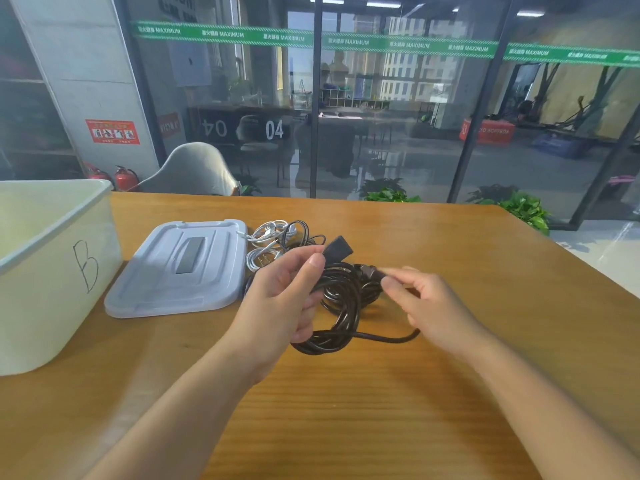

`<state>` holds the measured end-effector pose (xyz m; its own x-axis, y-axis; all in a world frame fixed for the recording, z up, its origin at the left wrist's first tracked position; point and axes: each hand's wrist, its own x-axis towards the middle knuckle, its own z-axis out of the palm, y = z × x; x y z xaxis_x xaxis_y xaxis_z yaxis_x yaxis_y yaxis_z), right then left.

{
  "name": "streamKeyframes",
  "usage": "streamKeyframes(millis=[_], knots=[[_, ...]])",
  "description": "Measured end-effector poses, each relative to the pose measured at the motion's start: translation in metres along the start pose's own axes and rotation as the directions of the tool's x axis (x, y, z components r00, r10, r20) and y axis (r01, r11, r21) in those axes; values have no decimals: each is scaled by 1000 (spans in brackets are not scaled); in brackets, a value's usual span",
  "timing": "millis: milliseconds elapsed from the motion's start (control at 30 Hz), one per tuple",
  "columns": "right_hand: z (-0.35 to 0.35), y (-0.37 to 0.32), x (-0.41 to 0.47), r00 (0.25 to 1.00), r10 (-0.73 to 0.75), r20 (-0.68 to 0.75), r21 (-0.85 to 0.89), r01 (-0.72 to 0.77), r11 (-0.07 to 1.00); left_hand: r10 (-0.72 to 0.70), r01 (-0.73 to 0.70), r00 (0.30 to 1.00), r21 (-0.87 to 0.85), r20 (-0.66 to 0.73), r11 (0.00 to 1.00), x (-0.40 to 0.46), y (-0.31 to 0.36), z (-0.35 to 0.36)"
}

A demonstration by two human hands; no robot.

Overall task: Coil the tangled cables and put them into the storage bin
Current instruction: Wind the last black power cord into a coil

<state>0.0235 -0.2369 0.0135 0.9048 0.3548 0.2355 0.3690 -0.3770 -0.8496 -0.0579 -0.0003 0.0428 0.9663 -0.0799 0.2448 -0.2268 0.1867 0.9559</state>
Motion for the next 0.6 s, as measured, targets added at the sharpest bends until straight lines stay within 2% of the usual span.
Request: streamKeyframes(millis=[100, 267, 467, 600], knots=[[12, 0, 0, 998, -50, 26, -33, 51, 998, 3, -4, 999, 18, 40, 1000, -1, -2, 4], [21, -8, -5, 996, -20, 84, 209, 2, 978, 17, -17, 999, -22, 31, 1000, 1, -3, 4], [31, -20, -12, 975, -22, 221, 372, -63, 926, 24, -24, 1000, -16, -13, 1000, 0, -3, 4], [33, -23, -12, 969, 14, 246, 465, -131, 876, 23, -24, 999, -15, -26, 1000, 1, -2, 5]])
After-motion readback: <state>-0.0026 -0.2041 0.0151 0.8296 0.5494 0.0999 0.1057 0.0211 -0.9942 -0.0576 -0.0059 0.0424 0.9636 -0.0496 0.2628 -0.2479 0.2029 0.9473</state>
